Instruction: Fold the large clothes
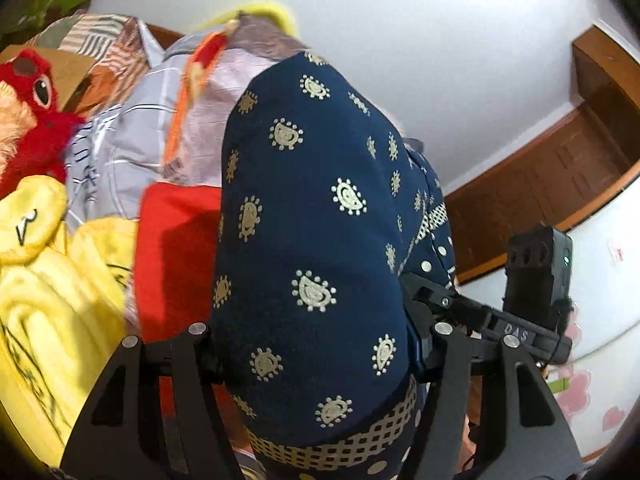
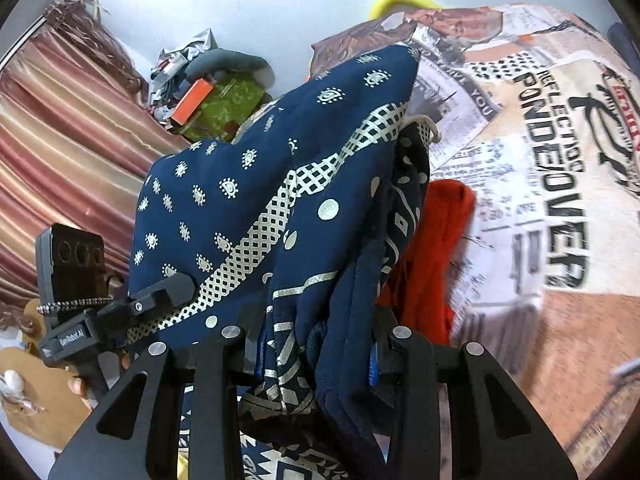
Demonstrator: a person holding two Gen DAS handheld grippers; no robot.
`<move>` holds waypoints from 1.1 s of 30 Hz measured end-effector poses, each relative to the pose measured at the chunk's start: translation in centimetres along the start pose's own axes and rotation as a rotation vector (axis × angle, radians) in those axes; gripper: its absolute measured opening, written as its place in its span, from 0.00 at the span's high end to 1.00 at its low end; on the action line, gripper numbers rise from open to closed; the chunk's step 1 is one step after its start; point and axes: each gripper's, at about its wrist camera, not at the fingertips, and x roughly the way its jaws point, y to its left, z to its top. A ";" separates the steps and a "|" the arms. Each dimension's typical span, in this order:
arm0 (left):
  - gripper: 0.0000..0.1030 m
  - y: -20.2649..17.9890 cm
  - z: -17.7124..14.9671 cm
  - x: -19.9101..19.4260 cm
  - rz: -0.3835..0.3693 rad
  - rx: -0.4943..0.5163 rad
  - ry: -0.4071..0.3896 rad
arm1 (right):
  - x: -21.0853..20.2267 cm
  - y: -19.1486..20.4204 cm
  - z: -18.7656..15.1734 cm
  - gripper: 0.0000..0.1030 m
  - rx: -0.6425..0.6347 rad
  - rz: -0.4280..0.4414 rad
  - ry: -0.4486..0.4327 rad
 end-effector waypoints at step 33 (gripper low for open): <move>0.07 0.3 -10.3 0.8 0.515 0.200 -0.051 | 4.1 -1.1 -7.0 0.18 -0.257 -0.390 0.112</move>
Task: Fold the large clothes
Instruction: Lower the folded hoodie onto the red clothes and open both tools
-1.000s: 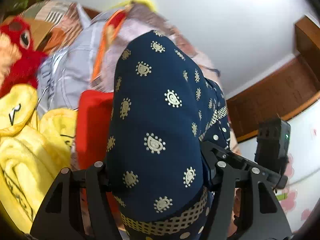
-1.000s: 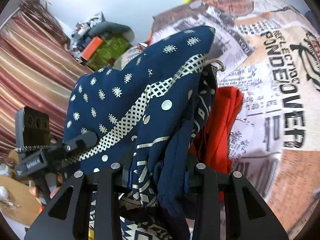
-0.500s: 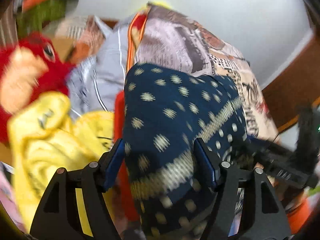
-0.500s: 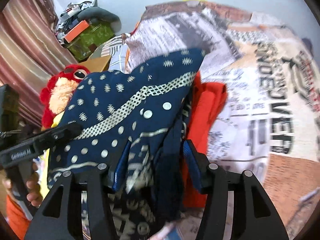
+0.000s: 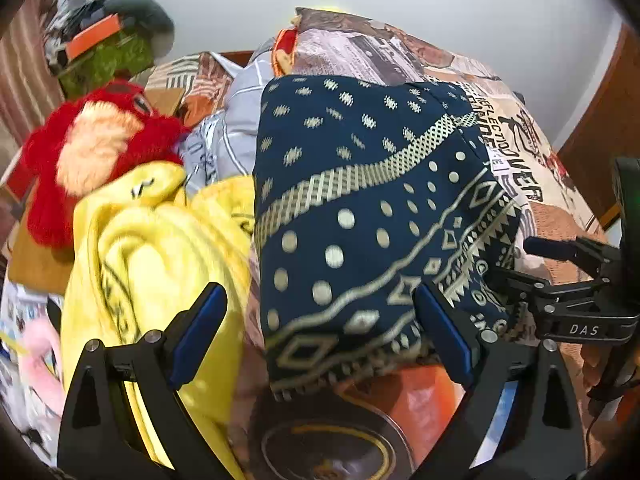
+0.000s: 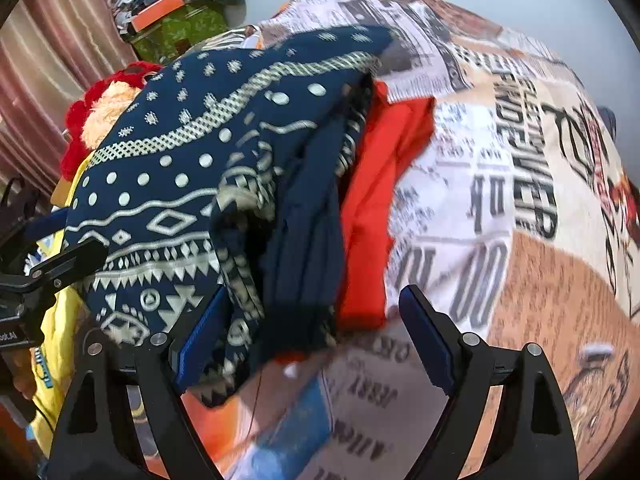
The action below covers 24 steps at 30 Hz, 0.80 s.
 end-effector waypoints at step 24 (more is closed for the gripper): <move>0.08 -7.1 -5.4 -29.7 -0.008 0.034 -0.511 | -29.0 5.4 -6.5 0.18 -0.047 0.113 -0.511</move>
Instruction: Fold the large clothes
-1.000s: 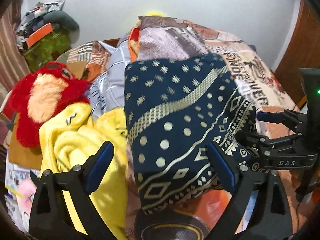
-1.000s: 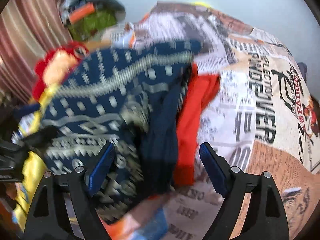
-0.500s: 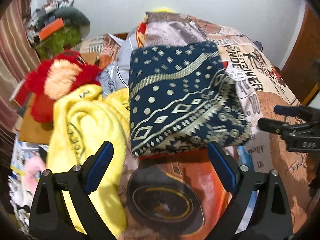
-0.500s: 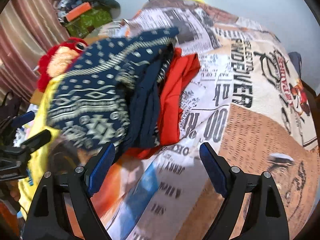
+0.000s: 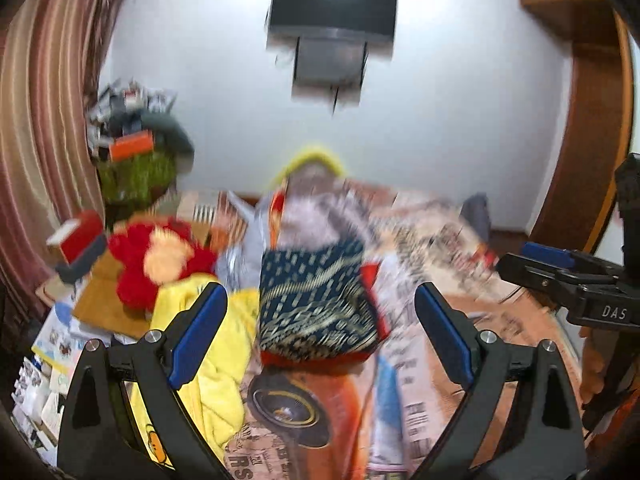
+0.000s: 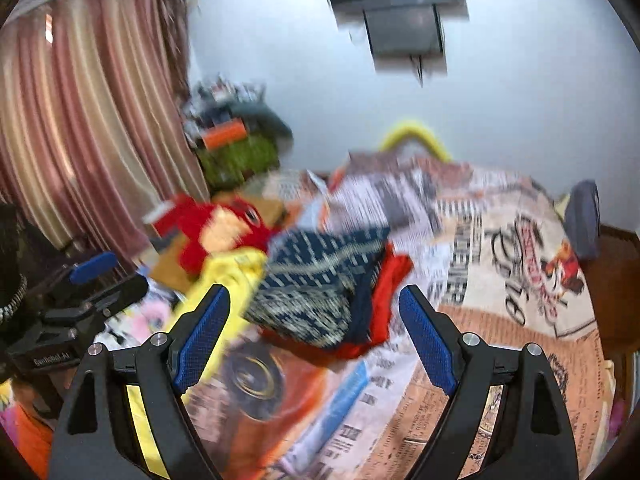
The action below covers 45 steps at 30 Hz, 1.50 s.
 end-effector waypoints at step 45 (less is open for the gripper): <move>0.01 -5.6 -6.4 -15.7 0.107 -0.011 -0.306 | -14.6 6.4 -6.2 0.00 -0.048 -0.197 -0.401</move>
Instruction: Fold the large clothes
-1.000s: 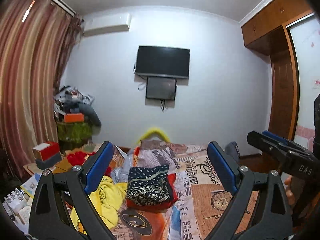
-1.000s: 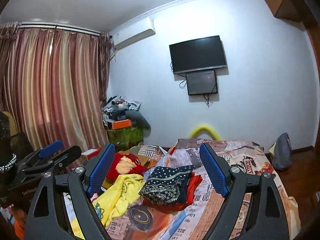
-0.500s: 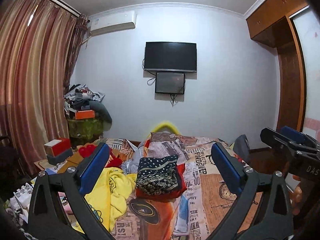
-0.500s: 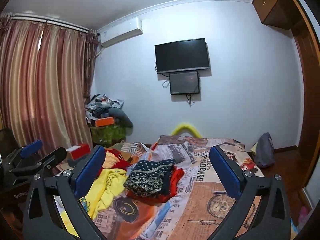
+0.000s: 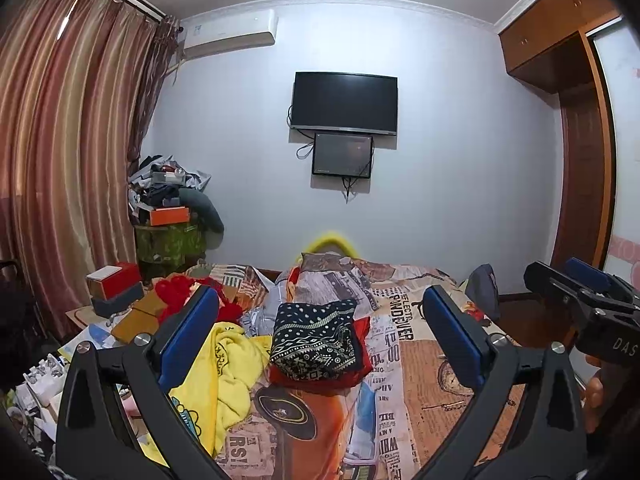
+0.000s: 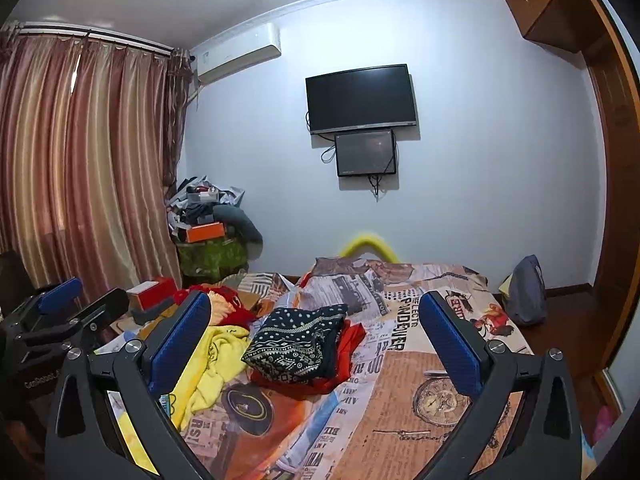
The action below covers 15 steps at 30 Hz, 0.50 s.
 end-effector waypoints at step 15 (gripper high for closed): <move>0.01 0.2 -0.2 0.6 0.004 -0.014 0.019 | -0.5 -0.3 0.3 0.00 0.006 0.004 0.014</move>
